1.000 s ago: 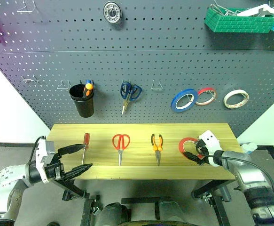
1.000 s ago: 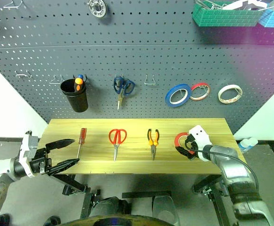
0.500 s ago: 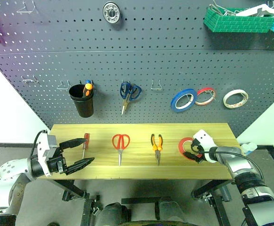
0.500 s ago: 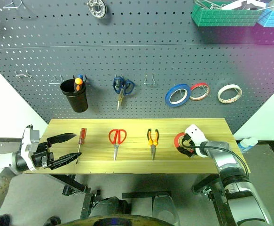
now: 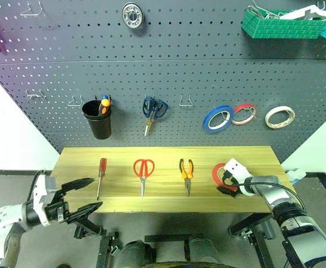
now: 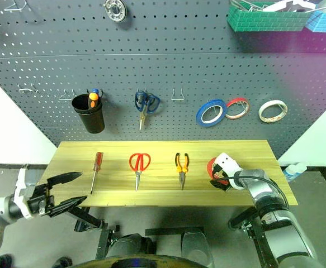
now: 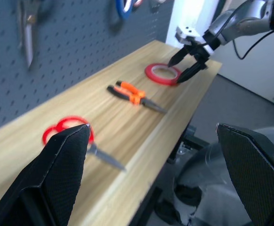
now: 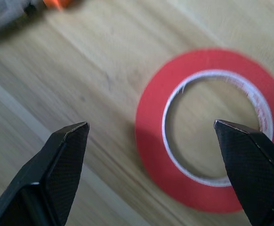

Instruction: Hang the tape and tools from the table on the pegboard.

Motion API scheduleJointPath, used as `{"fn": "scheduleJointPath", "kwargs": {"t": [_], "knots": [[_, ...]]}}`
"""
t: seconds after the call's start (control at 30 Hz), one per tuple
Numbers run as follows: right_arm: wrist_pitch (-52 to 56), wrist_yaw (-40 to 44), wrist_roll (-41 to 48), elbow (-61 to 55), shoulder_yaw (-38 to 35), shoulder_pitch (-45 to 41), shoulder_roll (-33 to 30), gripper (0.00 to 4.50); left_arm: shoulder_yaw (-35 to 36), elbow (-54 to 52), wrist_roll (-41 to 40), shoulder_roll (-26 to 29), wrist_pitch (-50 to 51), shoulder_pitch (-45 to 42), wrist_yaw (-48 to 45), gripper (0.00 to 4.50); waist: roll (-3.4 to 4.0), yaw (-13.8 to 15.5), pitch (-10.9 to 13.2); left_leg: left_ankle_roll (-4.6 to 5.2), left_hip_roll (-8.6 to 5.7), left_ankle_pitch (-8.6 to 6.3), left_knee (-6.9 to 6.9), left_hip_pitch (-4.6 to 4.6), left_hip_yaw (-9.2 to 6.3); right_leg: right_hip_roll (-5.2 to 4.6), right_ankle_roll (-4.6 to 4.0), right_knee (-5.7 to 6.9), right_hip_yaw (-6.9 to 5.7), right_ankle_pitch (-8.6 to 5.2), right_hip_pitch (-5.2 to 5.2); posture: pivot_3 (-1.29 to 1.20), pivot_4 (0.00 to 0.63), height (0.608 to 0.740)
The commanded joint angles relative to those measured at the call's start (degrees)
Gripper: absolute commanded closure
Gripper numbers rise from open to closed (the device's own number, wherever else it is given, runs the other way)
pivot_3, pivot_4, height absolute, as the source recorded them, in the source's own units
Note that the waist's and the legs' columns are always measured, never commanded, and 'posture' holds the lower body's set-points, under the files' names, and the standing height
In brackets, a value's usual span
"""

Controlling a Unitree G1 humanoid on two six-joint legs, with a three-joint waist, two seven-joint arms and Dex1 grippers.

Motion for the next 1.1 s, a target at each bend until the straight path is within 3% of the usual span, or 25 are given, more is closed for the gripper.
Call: {"fn": "scheduleJointPath", "kwargs": {"t": [0.03,0.27,0.37,0.4,0.5,0.73,1.07,1.1], "knots": [[-1.34,-0.97,-1.53,2.25,0.54,-3.23,0.82,0.05,2.35,3.63,-0.59,0.53,-4.25,-0.38,-3.55,0.00,0.00,-0.01,0.00,0.00,0.00,0.00,0.01,0.00,0.00,-0.01,0.00,0.00,0.00,0.00,0.01,-0.11,0.000,0.740],[-1.49,-0.48,-2.76,6.23,1.00,-5.28,1.78,0.05,0.42,1.78,0.21,-0.46,-4.36,-1.56,-1.13,0.00,-0.05,0.27,-0.04,0.00,0.00,0.00,0.01,0.00,0.00,-0.02,-0.03,0.01,0.00,0.02,0.02,-0.10,0.000,0.740],[-0.98,-0.19,-2.76,7.04,0.86,-5.53,2.14,0.59,0.04,0.61,0.30,-0.59,-3.74,-1.84,0.26,0.00,-0.06,0.20,-0.05,0.00,0.00,0.00,0.01,0.00,0.00,-0.02,-0.02,0.01,0.00,0.03,0.04,-0.10,0.000,0.740],[-0.89,-0.46,-2.84,7.64,0.77,-5.78,2.30,0.59,-0.02,0.40,0.30,-0.60,-3.63,-1.89,0.54,0.00,-0.05,0.14,-0.05,0.00,0.00,0.00,0.01,0.00,0.00,-0.02,-0.02,0.03,0.00,0.03,0.04,-0.10,0.000,0.740],[-1.08,-0.82,-3.51,8.87,1.02,-6.13,2.47,1.28,-0.08,0.36,0.35,-0.70,-3.91,-2.14,0.98,0.00,-0.01,-0.01,-0.07,0.00,-0.01,0.00,0.00,0.02,0.00,0.00,-0.02,0.07,0.01,0.03,0.03,-0.10,0.000,0.740],[-1.57,-1.85,-5.41,9.85,1.74,-5.94,2.18,3.64,0.07,-0.41,0.09,-0.81,-4.48,-1.68,0.97,0.00,-0.05,0.01,-0.09,-0.01,0.00,0.01,0.02,0.04,0.00,0.00,-0.02,0.10,0.01,0.03,0.03,-0.11,0.000,0.740],[-2.90,-2.29,-7.37,9.12,2.74,-6.05,1.77,3.64,0.37,-1.44,-0.28,-0.61,-4.15,-1.28,1.15,0.00,-0.12,0.02,-0.15,-0.01,0.00,0.01,0.03,0.11,0.00,0.00,-0.04,0.11,0.01,0.04,0.11,-0.11,0.000,0.740],[-2.93,-2.60,-7.54,9.10,2.78,-6.09,1.72,3.11,0.35,-1.46,-0.27,-0.60,-4.13,-1.26,1.16,0.00,-0.11,0.02,-0.15,-0.01,0.00,0.01,0.03,0.11,0.00,0.00,-0.04,0.11,0.01,0.04,0.11,-0.11,0.000,0.740]]}}
